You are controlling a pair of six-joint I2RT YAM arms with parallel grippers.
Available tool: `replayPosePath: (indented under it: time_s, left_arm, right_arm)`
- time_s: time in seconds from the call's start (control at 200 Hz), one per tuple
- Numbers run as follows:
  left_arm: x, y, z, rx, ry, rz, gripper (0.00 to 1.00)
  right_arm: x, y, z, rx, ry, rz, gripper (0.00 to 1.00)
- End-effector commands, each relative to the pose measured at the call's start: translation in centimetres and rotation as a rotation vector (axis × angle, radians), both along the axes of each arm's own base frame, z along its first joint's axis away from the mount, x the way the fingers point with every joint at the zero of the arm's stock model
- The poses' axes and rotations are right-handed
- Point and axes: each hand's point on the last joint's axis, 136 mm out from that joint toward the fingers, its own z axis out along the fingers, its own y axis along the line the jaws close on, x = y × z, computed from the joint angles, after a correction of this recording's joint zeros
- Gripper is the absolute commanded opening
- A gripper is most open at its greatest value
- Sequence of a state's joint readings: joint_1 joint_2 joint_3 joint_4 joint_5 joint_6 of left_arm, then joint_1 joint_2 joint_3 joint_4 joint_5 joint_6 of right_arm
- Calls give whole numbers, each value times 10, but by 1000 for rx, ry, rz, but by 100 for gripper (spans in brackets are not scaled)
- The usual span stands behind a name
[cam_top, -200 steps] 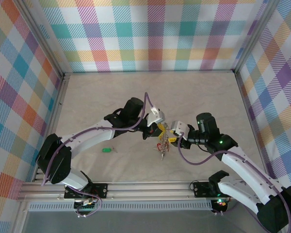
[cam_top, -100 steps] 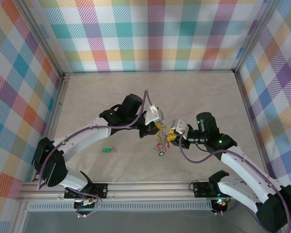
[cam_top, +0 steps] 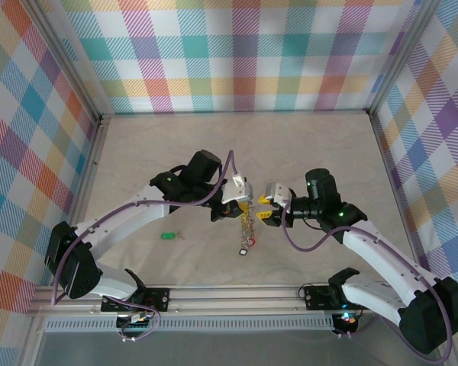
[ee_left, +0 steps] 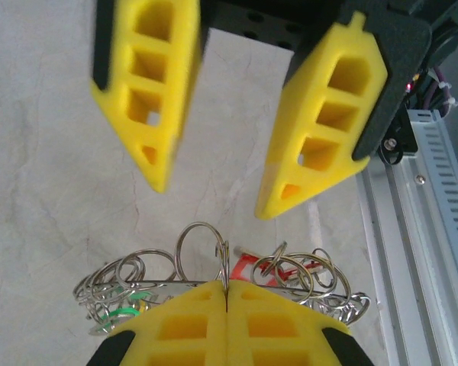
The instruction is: Put the keys on the keyring
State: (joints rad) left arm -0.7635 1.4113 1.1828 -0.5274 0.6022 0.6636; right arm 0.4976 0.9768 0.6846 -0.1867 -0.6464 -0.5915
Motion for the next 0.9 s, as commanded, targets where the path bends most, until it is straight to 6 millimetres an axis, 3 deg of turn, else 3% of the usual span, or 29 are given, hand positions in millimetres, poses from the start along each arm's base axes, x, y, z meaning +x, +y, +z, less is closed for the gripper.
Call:
replayPosePath:
  time_s: [0.0,0.23,0.525,0.59,0.72,0.895]
  left_arm:
    - [-12,-1,32,-67,-84,-76,0]
    - [-17,-2,36,-83,-101,-118,0]
    - [-16,-5,37,-96,-112,-135,0]
    - [-13,-5,36,-92,-113,-123,0]
    - [-6,-3,39,-113,-120,-101,0]
    - [-7,3,42,-118,-107,-107,0]
  right_arm:
    - [1,3,19,43,-97,28,42]
    - [4,10,15,68,-47,52,40]
    - [2,23,15,86,26,146,24]
    - [0,24,15,94,42,162,26]
    - [-4,19,9,58,-3,160,42]
    - [-9,8,3,24,-56,136,45]
